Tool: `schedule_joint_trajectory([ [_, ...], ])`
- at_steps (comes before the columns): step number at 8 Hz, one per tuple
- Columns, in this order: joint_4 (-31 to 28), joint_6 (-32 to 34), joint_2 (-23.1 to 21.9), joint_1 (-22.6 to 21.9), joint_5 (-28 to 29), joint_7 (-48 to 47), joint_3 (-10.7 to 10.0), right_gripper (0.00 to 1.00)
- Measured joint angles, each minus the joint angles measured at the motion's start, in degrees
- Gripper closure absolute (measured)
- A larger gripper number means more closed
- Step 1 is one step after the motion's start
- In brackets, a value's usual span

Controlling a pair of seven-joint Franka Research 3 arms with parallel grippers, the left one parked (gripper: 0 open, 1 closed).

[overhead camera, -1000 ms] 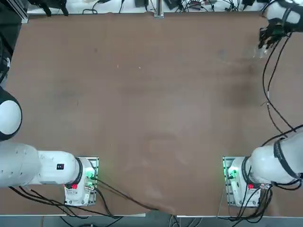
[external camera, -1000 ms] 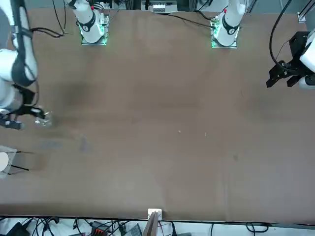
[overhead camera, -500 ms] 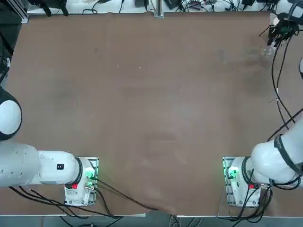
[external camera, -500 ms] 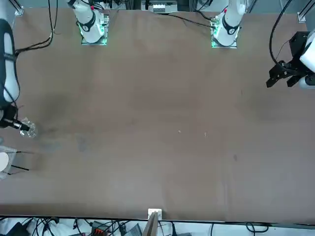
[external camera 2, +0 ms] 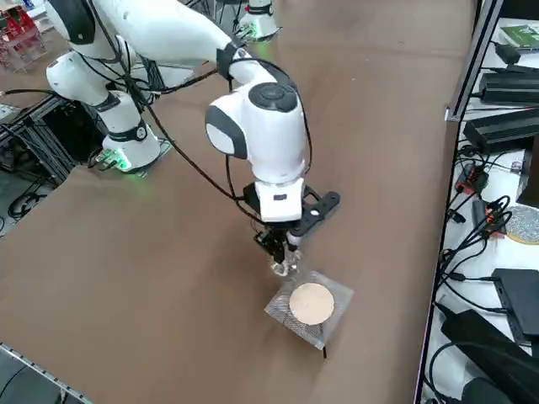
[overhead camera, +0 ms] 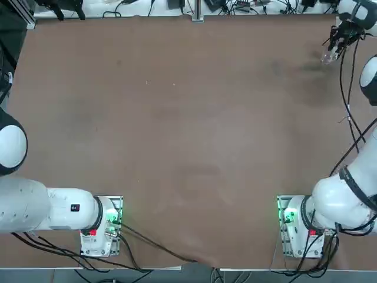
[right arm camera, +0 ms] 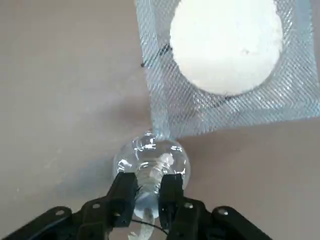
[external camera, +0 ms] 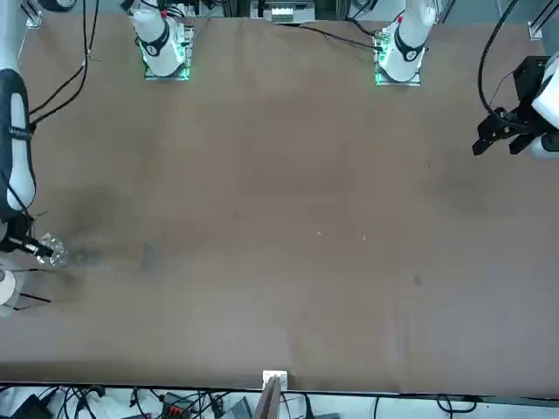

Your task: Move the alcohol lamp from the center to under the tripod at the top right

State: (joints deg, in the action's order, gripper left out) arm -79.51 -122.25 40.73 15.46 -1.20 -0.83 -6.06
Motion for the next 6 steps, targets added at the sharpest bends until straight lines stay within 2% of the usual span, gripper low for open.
schedule_joint_trajectory([
  [2, 1.4, 0.1, 2.1, 0.6, 0.2, 0.0, 0.0, 0.72],
  [6, 1.8, 0.1, 3.3, 0.9, 0.3, 0.0, 0.0, 0.72],
])
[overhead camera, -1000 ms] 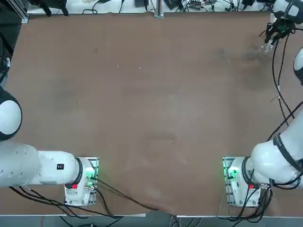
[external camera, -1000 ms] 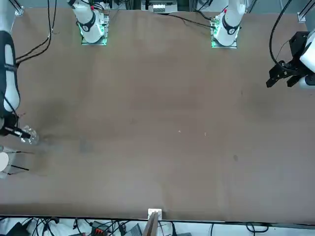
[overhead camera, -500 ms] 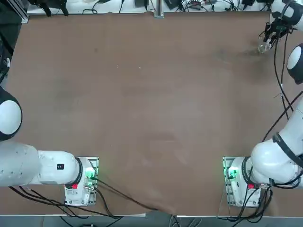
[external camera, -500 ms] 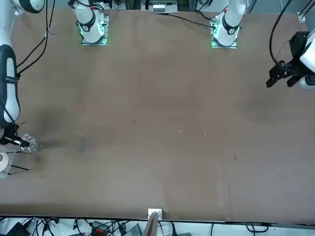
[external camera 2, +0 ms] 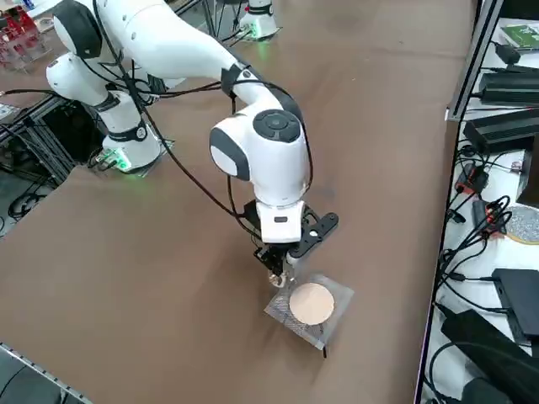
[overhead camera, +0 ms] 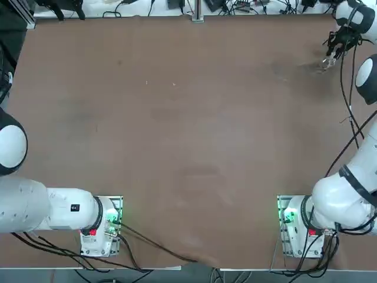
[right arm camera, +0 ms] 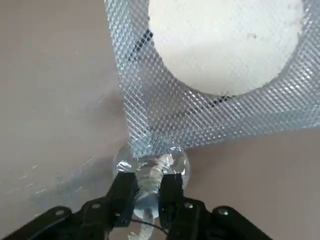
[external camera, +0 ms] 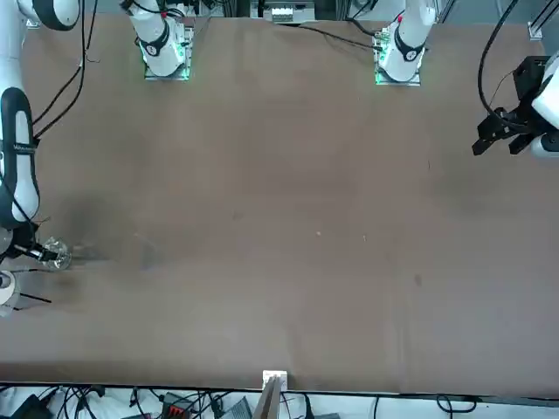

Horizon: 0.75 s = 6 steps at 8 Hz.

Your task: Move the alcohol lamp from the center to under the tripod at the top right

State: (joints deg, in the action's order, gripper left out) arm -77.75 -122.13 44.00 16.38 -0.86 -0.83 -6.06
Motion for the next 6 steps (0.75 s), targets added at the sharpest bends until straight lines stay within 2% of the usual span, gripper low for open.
schedule_joint_trajectory([
  [1, 0.0, 0.0, 0.0, 0.0, 0.0, 0.0, 0.0, 0.7],
  [2, 0.0, 0.0, 0.0, 0.0, 0.0, 0.0, 0.0, 0.56],
  [5, 1.5, 1.3, -0.6, -0.1, 0.0, 0.0, 0.1, 0.0],
  [6, 2.1, 4.3, -2.0, -0.3, 0.0, 0.0, 0.1, 0.0],
])
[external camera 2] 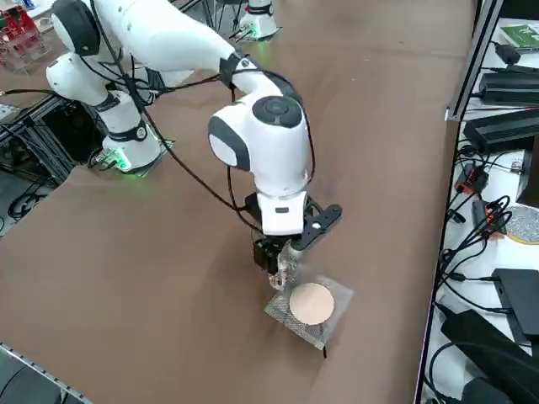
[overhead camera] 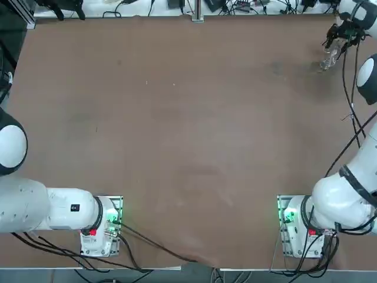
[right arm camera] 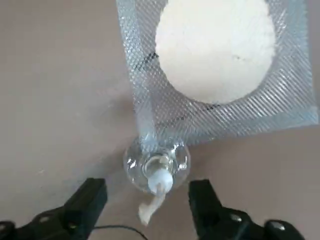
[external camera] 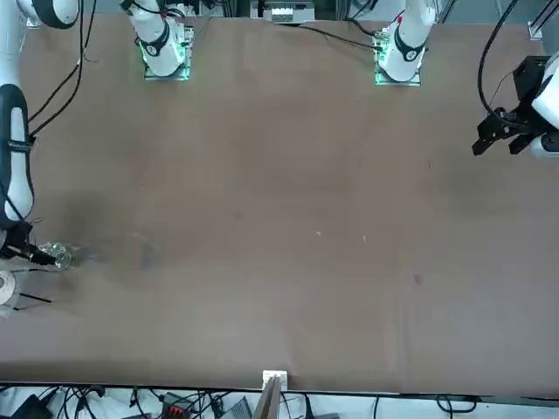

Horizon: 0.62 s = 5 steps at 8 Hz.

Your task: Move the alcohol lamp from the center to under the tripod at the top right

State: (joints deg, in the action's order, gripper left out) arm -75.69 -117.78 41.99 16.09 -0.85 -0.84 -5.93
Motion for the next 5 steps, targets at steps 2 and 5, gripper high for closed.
schedule_joint_trajectory([
  [2, -1.3, 7.1, -4.4, -0.7, 0.0, -0.4, 0.2, 0.02],
  [5, -20.2, -5.4, -13.3, -1.6, 0.0, -0.7, 0.5, 0.17],
])
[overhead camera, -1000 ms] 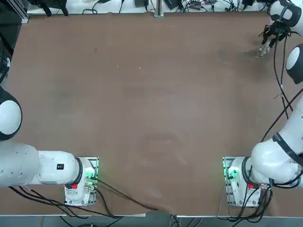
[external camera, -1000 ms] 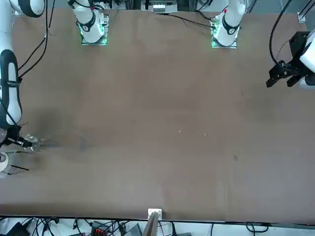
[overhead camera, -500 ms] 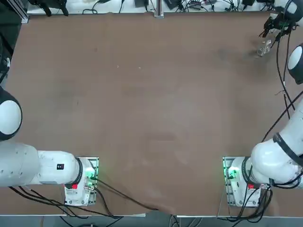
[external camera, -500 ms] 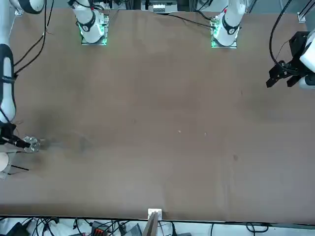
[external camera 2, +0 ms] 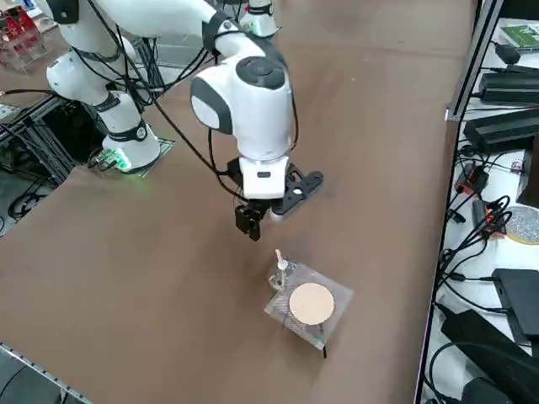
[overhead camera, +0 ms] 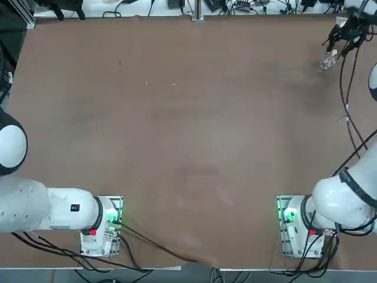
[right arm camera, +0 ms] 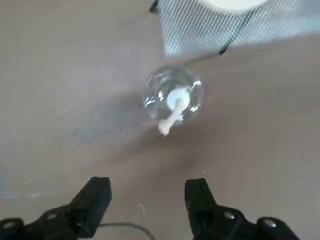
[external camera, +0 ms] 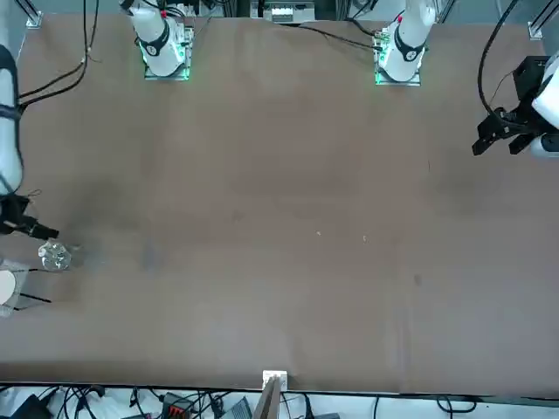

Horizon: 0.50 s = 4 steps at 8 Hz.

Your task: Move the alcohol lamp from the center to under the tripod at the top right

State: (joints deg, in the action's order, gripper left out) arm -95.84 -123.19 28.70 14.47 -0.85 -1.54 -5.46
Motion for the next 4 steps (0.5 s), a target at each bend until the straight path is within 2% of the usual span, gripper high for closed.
schedule_joint_trajectory([
  [1, -7.7, -7.9, -1.7, -0.3, 0.0, 0.0, 0.0, 0.37],
  [2, -12.0, -12.4, -2.0, -0.2, -0.1, 0.0, -0.1, 0.47],
  [3, -13.5, -14.6, -1.7, -0.1, -0.1, 0.0, -0.2, 0.57],
  [4, -13.8, -16.3, -1.0, -0.1, -0.1, 0.0, -0.2, 0.74],
])
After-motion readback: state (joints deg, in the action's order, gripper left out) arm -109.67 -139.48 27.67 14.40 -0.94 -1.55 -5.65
